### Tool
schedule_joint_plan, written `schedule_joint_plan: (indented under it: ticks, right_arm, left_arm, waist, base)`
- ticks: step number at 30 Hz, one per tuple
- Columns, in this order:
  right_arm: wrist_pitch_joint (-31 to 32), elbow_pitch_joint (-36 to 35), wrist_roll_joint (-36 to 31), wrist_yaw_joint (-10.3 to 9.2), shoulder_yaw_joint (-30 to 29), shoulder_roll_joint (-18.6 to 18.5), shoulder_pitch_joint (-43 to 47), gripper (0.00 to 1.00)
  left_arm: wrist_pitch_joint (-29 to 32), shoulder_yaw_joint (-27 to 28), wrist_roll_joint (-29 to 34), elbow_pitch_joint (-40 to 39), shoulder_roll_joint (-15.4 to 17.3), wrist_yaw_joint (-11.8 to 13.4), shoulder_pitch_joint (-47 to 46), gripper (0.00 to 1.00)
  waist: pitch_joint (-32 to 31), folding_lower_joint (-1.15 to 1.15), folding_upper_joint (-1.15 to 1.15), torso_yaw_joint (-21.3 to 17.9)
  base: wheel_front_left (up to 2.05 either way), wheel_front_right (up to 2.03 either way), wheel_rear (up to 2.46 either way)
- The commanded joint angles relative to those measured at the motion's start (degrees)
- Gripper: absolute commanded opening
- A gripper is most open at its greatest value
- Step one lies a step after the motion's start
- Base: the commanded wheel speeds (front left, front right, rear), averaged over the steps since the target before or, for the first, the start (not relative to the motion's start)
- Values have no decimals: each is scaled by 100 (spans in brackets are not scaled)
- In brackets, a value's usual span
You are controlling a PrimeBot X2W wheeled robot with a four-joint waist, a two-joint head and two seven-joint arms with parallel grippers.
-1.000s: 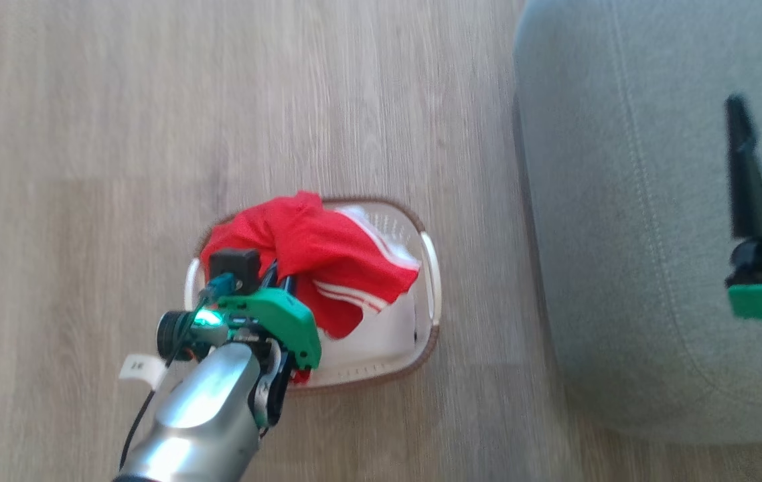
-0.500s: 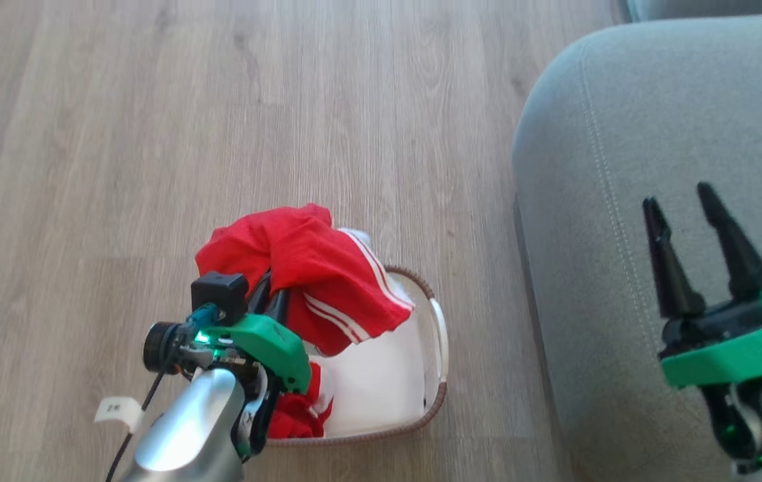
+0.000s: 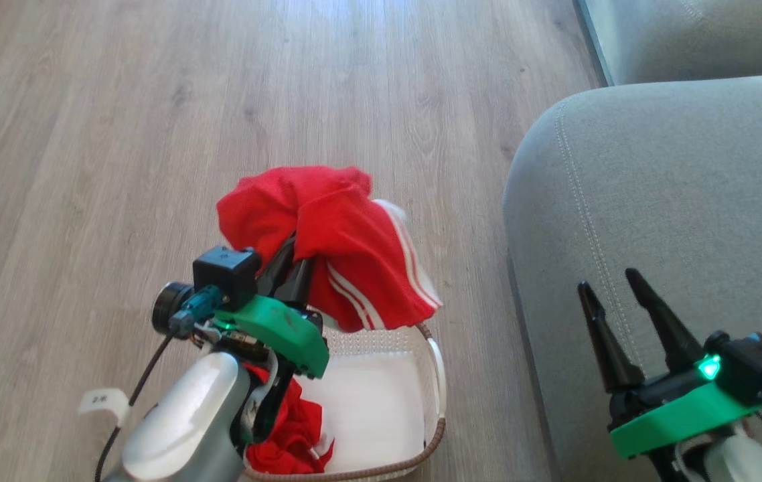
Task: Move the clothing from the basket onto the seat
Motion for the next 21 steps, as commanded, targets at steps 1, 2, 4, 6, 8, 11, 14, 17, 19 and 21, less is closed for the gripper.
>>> schedule_joint_plan:
  ticks: [1, 2, 4, 6, 8, 11, 14, 17, 19, 21]
  right_arm:
    - [-29, -165, -49, -1, 127, -16, -55, 100]
    - [-29, -161, -55, -1, 147, -8, -45, 100]
    - [-29, -158, -60, -1, 175, 0, -32, 100]
    - [-29, -158, -55, -1, 200, -5, -24, 100]
    - [-29, -157, -46, -1, 227, -22, -28, 100]
    - [-29, -186, -47, -1, 289, -55, -61, 100]
    - [-29, -267, -48, -1, 443, -92, -121, 100]
    - [-29, -334, 0, -1, 720, -126, -241, 100]
    - [-29, -372, 41, -1, 951, -144, -366, 100]
    - [-29, -388, 86, -1, 1242, -173, -503, 100]
  left_arm:
    - [40, 206, 37, -365, 174, 70, -179, 0]
    - [104, 198, 47, -484, 191, 103, -187, 0]
    - [211, 176, 67, -685, 221, 149, -201, 0]
    - [270, 156, 66, -849, 245, 152, -207, 0]
    - [320, 147, 67, -951, 277, 172, -195, 0]
    - [375, 137, 62, -1033, 304, 199, -183, 0]
    - [423, 116, 58, -1047, 313, 212, -191, 0]
    - [481, 61, 63, -1023, 300, 197, -225, 0]
    - [514, 20, 68, -993, 281, 181, -263, 0]
    - [529, -15, 68, -952, 253, 158, -308, 0]
  waist:
    - [-24, 1, 0, 7]
    - [-29, 1, 0, 8]
    - [-34, 1, 0, 5]
    - [-29, 1, 0, -5]
    - [-18, 1, 0, -23]
    - [-6, 1, 0, -44]
    - [1, 1, 0, -53]
    - [-1, 1, 0, -43]
    - [3, 1, 0, -24]
    - [5, 1, 0, 6]
  base:
    - [0, 0, 0]
    - [0, 0, 0]
    - [0, 0, 0]
    - [0, 0, 0]
    - [0, 0, 0]
    - [0, 0, 0]
    - [0, 0, 0]
    - [0, 0, 0]
    - [0, 0, 0]
    - [0, 0, 0]
